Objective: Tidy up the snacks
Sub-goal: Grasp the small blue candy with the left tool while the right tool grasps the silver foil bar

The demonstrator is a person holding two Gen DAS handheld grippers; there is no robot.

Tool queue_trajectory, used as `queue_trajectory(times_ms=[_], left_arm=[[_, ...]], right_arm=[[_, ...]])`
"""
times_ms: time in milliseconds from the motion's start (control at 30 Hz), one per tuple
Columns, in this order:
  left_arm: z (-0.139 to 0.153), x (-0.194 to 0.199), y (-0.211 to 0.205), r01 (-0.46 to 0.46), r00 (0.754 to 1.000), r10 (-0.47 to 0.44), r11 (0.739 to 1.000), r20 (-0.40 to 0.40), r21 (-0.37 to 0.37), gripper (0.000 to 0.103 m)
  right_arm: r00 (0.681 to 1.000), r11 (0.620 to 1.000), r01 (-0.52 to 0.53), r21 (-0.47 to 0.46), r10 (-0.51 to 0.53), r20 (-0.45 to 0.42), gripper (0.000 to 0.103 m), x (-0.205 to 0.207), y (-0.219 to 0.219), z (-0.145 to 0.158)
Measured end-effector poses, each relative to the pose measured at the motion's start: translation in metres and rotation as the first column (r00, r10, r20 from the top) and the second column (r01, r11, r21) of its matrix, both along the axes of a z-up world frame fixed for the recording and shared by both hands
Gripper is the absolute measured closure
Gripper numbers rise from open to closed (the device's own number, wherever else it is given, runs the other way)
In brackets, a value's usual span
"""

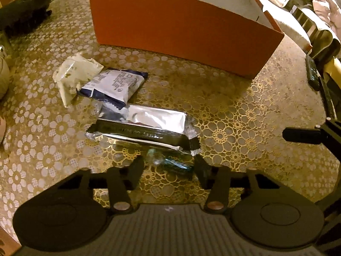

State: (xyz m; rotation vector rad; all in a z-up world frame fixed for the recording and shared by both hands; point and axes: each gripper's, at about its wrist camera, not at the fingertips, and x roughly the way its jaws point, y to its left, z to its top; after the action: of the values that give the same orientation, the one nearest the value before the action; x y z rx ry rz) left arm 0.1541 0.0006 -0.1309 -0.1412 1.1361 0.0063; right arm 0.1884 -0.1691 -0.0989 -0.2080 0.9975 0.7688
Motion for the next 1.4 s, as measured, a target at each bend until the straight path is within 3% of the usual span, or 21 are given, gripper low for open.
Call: queue_trajectory(times_ms=[67,200,367,700,900,1033,1167,1400], left_arm=[[0.002,-0.004,0.003,0.008,1.000,-0.008,1.000,0.009,-0.005,0.060],[0.000,-0.015,0.013,0.029,0.999,-0.029,1.000,0.017,0.006,0.081],[-0.001,-0.024,0.033,0.018,1.000,-0.017,1.000,0.025,-0.018,0.091],[0.003,-0.028,0.065,-0.048,0.997,0.053,0.996,0.054,-0.080,0.092],[0.007,-0.035,0.088,-0.108,0.992,0.115,0.988,0.058,-0.108,0.092],[0.007,-0.035,0.095,-0.124,0.990,0.132,0.985,0.057,-0.122,0.092],[0.006,-0.037,0.096,-0.125,0.990,0.133,0.984,0.056,-0.125,0.091],[0.007,-0.039,0.094,-0.132,0.988,0.140,0.985,0.061,-0.115,0.092]], right_arm=[[1.000,1.000,-0.008,-0.002,0.008,0.001,0.004,0.000,0.001,0.000],[0.999,0.999,-0.042,-0.015,0.042,0.012,0.005,0.002,0.007,0.002],[0.995,0.995,-0.097,-0.034,0.097,0.016,0.007,0.008,0.019,0.003],[0.956,0.954,-0.280,-0.103,0.287,0.065,0.023,0.026,0.089,-0.010],[0.935,0.932,-0.335,-0.137,0.347,0.069,0.031,0.032,0.115,-0.020],[0.927,0.923,-0.358,-0.144,0.370,0.063,0.039,0.036,0.127,-0.026],[0.927,0.922,-0.362,-0.139,0.372,0.055,0.041,0.036,0.133,-0.029],[0.940,0.935,-0.331,-0.126,0.338,0.042,0.059,0.029,0.130,-0.025]])
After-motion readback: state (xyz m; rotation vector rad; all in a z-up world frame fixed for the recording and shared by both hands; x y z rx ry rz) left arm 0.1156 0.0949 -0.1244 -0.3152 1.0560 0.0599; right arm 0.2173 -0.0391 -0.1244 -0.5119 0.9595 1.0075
